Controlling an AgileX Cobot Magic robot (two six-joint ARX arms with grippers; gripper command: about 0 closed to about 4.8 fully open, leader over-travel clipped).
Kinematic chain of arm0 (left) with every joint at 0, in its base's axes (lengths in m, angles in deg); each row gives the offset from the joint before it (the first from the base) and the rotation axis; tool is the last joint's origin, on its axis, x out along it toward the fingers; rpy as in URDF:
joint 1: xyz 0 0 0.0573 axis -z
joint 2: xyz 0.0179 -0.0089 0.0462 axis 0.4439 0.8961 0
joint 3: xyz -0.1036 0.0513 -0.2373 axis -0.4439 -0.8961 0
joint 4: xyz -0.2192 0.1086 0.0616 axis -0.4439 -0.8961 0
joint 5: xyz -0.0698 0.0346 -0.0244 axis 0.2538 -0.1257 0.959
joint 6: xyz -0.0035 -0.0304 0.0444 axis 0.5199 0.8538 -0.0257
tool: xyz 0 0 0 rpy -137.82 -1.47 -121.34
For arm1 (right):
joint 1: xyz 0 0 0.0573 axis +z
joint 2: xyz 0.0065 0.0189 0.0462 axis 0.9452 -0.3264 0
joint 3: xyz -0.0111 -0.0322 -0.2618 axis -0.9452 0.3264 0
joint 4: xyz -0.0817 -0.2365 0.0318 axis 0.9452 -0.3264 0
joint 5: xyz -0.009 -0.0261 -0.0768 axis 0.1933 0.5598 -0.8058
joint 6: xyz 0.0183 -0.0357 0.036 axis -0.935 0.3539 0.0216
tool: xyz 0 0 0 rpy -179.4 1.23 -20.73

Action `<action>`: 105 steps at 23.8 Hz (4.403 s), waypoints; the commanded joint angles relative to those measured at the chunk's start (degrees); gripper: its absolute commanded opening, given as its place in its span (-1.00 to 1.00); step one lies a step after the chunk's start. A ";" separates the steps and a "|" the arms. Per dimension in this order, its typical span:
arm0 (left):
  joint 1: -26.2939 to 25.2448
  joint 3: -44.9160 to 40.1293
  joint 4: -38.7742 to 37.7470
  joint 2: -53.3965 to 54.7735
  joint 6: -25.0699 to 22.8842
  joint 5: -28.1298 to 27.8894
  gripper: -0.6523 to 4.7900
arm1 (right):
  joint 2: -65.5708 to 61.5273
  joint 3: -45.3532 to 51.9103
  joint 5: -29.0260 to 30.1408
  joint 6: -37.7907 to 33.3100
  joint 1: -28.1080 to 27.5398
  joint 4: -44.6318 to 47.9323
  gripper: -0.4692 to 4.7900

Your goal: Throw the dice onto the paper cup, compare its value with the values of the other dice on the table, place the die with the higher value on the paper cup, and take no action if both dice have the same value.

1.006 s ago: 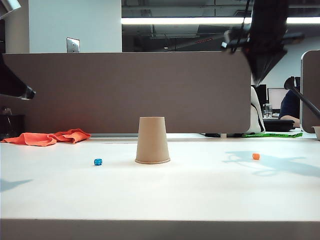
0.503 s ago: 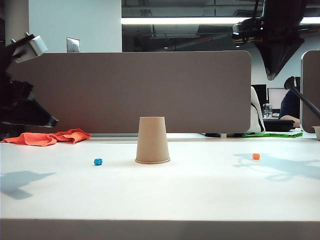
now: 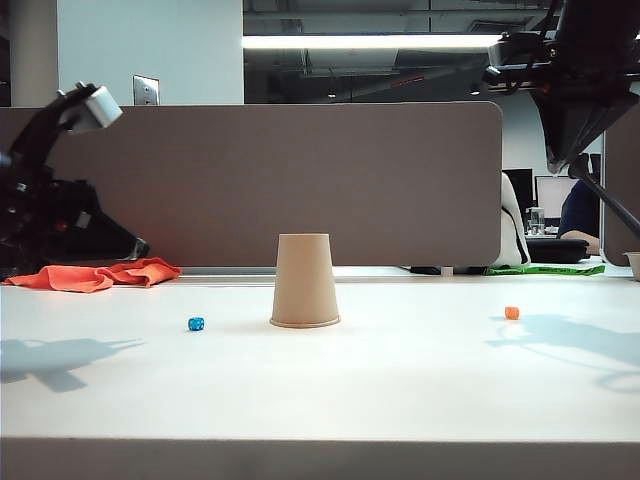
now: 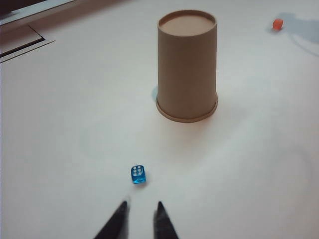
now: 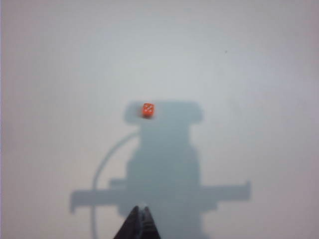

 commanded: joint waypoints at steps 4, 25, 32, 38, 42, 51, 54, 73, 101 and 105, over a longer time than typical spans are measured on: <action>0.02 4.70 0.50 6.05 -1.16 0.68 -0.41 | 4.70 4.52 2.16 -1.57 0.04 5.81 -0.84; 5.40 5.97 -1.51 10.14 -10.71 -7.48 -0.22 | 8.61 8.98 2.78 -3.69 0.04 6.69 -0.84; 5.40 6.84 5.44 13.88 -3.72 -7.28 -0.05 | 8.61 8.98 3.43 -4.09 0.04 6.67 -0.84; 5.40 11.34 4.74 17.68 -1.99 -5.77 -0.05 | 8.61 8.98 3.63 -4.11 0.04 6.64 -0.84; 5.40 12.55 4.61 19.80 -0.63 -5.77 -0.05 | 8.61 8.96 3.61 -4.11 0.04 6.67 -0.84; 5.40 12.74 3.65 22.12 -0.68 -5.81 -0.05 | 8.61 8.96 3.61 -4.11 0.04 6.69 -0.84; 5.40 12.74 3.74 22.84 -0.66 -5.79 -0.05 | 8.61 8.96 3.63 -4.11 0.04 6.67 -0.84; 5.40 15.06 4.68 24.85 -0.61 -5.99 -0.08 | 8.61 8.96 4.68 -4.15 0.04 6.62 -0.84; 5.40 15.65 2.25 25.88 0.83 -7.34 -0.52 | 8.61 8.96 4.66 -4.13 0.07 6.69 -0.84; 5.40 15.74 4.04 25.86 1.01 -7.10 -0.52 | 8.61 8.96 4.66 -4.13 0.04 6.69 -0.84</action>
